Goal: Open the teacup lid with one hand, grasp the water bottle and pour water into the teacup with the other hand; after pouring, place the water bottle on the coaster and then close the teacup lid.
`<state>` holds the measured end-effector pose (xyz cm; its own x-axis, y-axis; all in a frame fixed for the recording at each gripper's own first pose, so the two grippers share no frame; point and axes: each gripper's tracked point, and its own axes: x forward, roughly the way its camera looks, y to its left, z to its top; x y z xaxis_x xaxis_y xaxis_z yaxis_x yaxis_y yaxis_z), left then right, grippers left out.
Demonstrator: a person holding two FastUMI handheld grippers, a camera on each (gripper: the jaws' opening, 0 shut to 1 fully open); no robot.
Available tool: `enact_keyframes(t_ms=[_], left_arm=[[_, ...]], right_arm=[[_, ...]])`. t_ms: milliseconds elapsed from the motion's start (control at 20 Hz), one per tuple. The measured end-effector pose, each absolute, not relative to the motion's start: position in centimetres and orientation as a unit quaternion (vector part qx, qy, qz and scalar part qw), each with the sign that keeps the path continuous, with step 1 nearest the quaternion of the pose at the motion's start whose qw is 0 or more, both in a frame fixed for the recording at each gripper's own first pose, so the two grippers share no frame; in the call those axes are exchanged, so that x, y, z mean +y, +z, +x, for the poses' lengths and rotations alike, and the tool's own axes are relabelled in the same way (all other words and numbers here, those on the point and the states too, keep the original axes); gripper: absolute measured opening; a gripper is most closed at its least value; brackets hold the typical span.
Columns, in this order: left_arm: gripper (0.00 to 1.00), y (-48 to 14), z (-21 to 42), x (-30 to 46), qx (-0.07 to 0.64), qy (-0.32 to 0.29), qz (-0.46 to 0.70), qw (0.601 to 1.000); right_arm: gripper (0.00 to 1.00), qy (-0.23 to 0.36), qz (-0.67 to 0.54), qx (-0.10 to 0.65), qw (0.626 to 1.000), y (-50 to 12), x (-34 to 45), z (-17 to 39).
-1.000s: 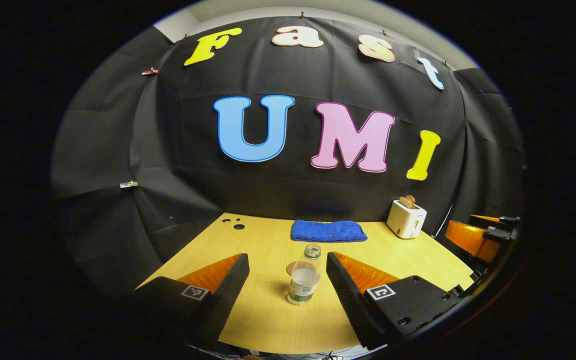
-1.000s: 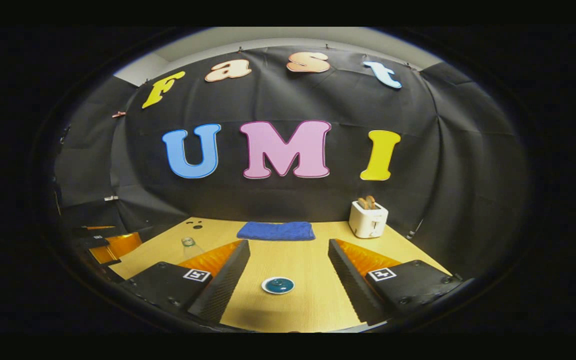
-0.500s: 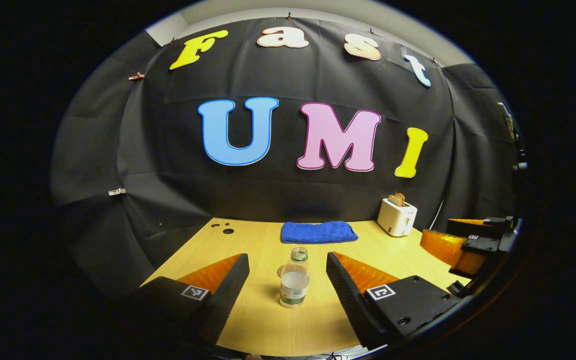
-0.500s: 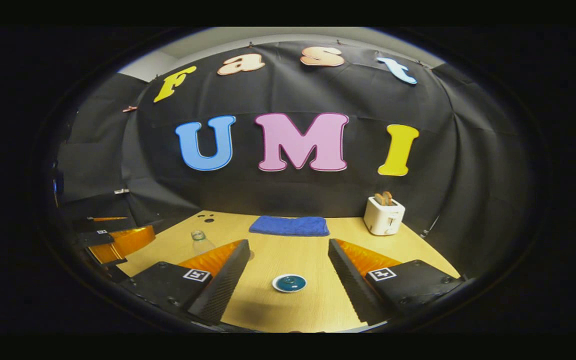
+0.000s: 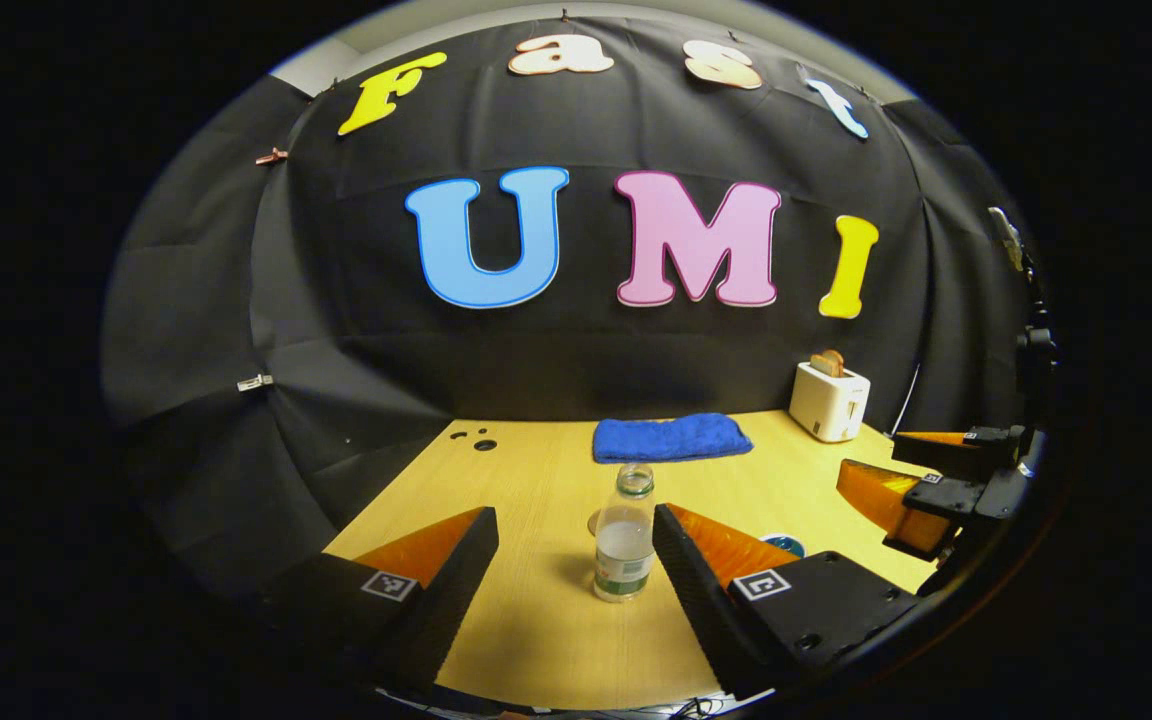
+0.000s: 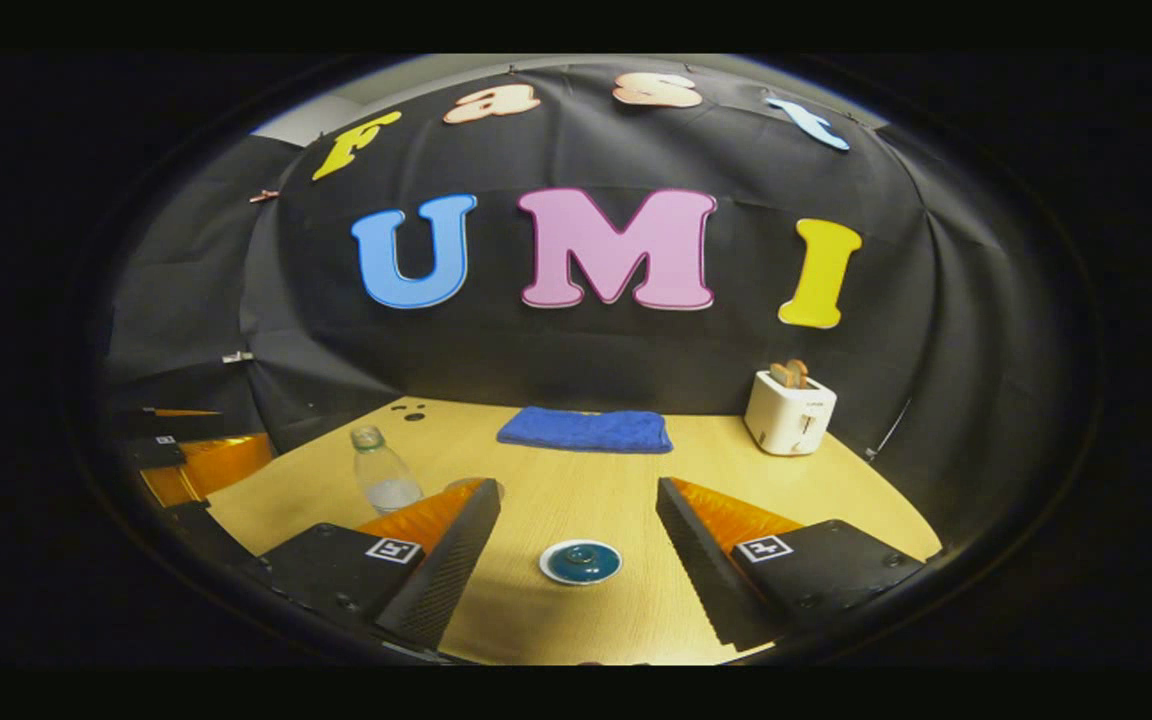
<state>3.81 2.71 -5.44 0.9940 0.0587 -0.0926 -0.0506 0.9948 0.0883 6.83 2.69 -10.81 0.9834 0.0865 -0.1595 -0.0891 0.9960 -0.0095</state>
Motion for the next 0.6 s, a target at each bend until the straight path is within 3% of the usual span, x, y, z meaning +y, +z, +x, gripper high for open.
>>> enact_keyframes(t_ms=[600], left_arm=[[0.99, -14.4, 8.6, 3.8, 0.085, 0.037, 0.022, 0.995]], right_arm=[[0.98, 0.030, -0.037, 0.116, 0.992, -22.7, 1.6, 13.6]])
